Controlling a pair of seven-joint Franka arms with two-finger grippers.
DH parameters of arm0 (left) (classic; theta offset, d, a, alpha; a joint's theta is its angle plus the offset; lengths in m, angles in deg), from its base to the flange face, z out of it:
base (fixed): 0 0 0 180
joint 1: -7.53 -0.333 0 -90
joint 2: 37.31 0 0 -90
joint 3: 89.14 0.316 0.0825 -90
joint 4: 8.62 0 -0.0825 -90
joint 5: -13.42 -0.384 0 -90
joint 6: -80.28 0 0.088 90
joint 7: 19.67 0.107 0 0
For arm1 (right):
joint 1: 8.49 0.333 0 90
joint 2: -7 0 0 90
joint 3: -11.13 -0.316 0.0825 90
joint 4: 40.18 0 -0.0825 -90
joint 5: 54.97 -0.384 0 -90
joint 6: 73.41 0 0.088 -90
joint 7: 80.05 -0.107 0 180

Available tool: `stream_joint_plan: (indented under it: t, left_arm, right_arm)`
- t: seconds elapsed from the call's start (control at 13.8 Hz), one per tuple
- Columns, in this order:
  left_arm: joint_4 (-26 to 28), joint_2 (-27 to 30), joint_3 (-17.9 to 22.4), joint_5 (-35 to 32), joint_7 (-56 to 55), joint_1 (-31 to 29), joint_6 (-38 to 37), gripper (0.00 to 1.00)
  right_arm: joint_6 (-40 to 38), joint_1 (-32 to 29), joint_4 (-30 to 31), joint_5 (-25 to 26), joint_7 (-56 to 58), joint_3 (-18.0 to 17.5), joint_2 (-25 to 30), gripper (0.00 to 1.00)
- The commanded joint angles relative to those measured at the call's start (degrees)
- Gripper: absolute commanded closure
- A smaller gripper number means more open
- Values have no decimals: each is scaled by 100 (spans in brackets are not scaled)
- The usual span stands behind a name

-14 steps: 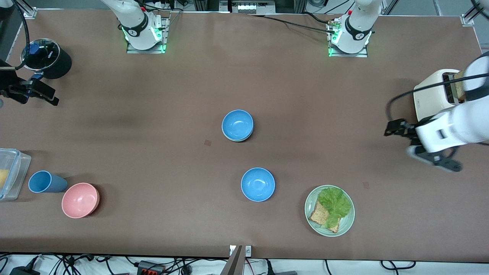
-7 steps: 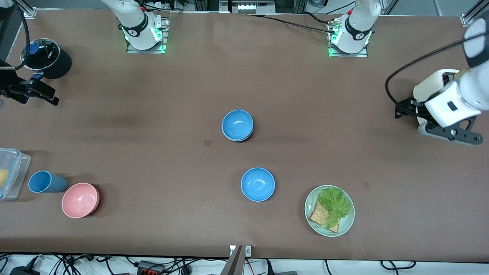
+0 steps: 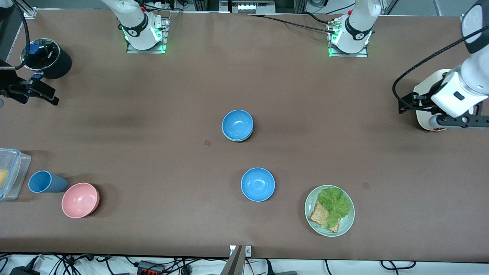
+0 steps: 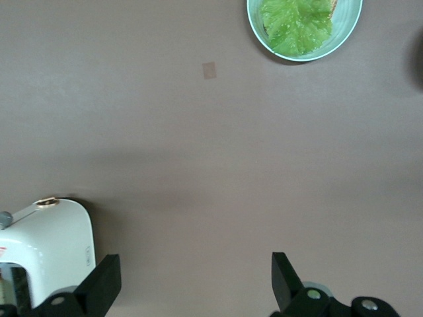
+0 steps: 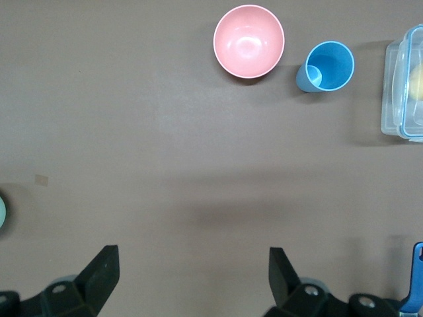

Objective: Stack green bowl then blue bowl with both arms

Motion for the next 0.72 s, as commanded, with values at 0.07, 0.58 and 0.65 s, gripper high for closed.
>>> stream_joint_plan:
  t: [0.07,0.58,0.65]
  left_arm:
    - [650,561,74,489,-104,54,282,0]
    - [607,465,56,509,54,19,238,0]
    - [607,465,56,500,54,19,239,0]
  right_arm:
    - [-101,6,5,49,75,8,105,0]
    - [-101,6,14,49,84,-1,97,0]
    - [-101,6,14,49,84,-1,97,0]
